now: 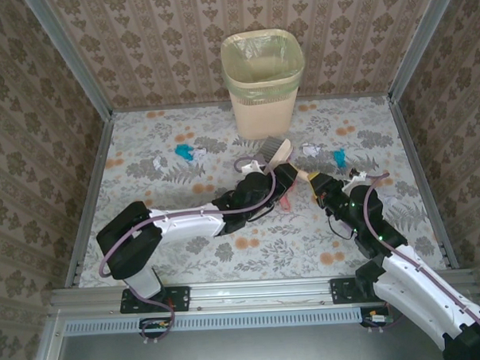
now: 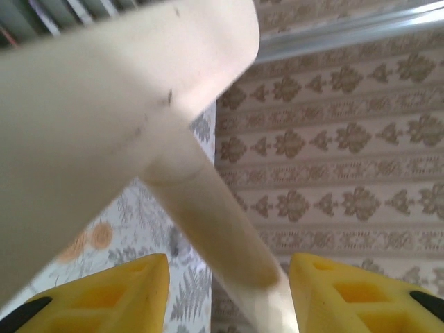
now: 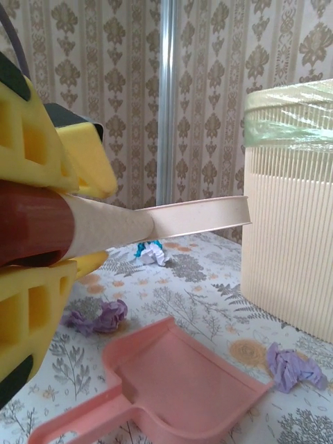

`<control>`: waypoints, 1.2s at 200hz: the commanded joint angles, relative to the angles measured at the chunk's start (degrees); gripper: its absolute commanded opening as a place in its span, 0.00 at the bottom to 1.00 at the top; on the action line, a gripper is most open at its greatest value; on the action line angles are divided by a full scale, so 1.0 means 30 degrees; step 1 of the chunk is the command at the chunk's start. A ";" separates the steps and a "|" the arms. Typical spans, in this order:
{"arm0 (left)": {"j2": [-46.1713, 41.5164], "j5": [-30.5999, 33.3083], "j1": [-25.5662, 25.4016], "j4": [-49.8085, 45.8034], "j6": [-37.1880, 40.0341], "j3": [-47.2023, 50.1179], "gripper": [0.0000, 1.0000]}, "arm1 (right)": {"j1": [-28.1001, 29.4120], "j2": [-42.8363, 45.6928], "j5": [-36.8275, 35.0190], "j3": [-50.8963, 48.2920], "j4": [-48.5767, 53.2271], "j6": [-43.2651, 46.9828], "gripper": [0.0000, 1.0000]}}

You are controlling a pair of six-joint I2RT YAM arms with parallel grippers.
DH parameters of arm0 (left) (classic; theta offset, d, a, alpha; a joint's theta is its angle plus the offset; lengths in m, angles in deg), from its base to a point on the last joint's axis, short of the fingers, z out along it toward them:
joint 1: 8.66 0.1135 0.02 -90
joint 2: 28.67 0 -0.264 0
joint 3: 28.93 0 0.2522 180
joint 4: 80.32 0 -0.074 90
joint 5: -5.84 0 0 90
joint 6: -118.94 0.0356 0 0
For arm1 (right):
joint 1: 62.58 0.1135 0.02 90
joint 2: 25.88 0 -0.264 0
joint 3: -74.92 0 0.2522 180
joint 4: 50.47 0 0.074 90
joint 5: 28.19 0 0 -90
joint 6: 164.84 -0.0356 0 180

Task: Sweep away the paper scraps from the table

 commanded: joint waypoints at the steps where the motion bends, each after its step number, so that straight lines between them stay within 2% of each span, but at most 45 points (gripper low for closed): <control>1: 0.0577 0.2091 0.0009 0.0298 -0.0449 -0.0925 0.49 | 0.0172 -0.0056 0.0049 -0.0245 -0.1767 -0.1204 0.00; 61: 0.1518 0.2552 0.0156 0.0194 -0.0221 -0.2558 0.38 | 0.0373 -0.0404 0.0354 -0.0113 -0.1999 -0.0947 0.00; 85: 0.1384 0.3013 0.0156 0.0268 -0.0073 -0.2496 0.24 | 0.0489 -0.0084 0.0253 -0.0143 -0.1664 -0.0699 0.00; 109: 0.1104 0.3333 0.0295 0.0287 0.0146 -0.2238 0.00 | 0.0609 0.0313 -0.0041 0.0309 -0.0285 0.0198 0.00; 141: 0.0276 0.3460 0.0606 -0.0142 0.0383 -0.1610 0.00 | 0.0663 0.0077 0.0559 0.1387 0.1586 0.2355 0.00; 172: -0.1318 0.3453 0.0891 -0.1559 0.0955 -0.0872 0.00 | 0.0641 -0.0675 0.1746 0.3403 0.4195 0.6294 0.49; 185: -0.2147 0.3331 0.1131 -0.2510 0.0994 -0.0454 0.00 | 0.0640 -0.1050 0.2032 0.4711 0.6080 0.8469 0.64; 208: -0.3811 0.2305 0.1936 -0.4986 0.0841 0.0109 0.00 | 0.0668 -0.1508 0.2951 0.6385 0.8339 1.2293 0.77; 240: -0.6304 0.1766 0.2772 -0.8852 0.0821 0.0596 0.00 | 0.1490 -0.2650 0.2789 0.7557 0.9301 1.5388 0.79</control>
